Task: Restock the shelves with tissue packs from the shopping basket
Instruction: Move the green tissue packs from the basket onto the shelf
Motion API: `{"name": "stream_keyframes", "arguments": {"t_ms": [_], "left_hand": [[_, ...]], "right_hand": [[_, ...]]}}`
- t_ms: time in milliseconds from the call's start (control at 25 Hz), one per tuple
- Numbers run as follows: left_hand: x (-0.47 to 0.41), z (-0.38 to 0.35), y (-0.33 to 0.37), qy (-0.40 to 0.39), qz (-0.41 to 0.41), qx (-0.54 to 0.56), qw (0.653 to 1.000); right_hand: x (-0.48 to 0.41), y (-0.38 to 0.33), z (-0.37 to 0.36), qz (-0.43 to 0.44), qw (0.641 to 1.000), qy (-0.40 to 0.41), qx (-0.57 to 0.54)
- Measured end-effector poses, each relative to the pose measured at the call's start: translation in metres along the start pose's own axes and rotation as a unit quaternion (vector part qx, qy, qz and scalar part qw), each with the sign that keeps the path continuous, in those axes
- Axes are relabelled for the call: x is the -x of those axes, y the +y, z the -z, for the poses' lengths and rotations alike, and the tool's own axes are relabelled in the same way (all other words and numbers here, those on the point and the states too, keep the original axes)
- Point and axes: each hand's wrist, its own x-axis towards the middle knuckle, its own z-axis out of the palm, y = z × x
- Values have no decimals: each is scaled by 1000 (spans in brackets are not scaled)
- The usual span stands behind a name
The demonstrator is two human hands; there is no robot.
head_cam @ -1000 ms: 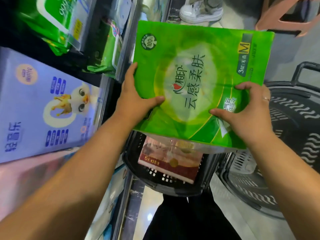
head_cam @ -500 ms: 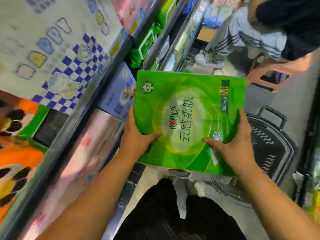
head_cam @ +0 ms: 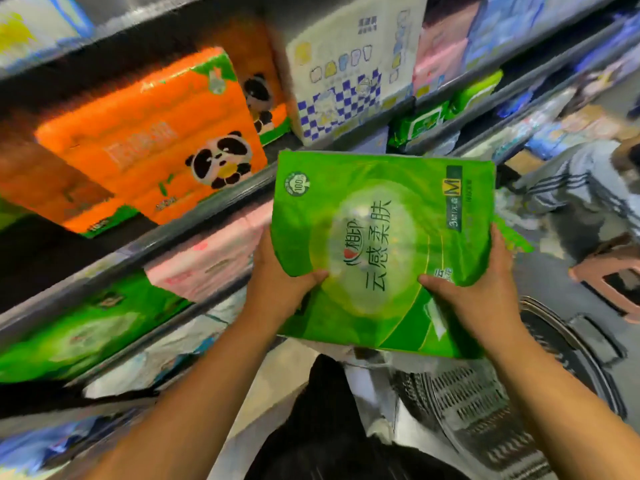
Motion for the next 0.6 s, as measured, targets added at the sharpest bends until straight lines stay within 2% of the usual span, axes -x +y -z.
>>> {"name": "stream_keyframes", "arguments": {"t_ms": [360, 600], "left_hand": [[118, 162, -42, 182, 65, 26, 981], [157, 279, -71, 268, 55, 24, 962]], "right_hand": [[78, -115, -75, 149, 979, -135, -39], [137, -214, -137, 253, 953, -166, -27]]}}
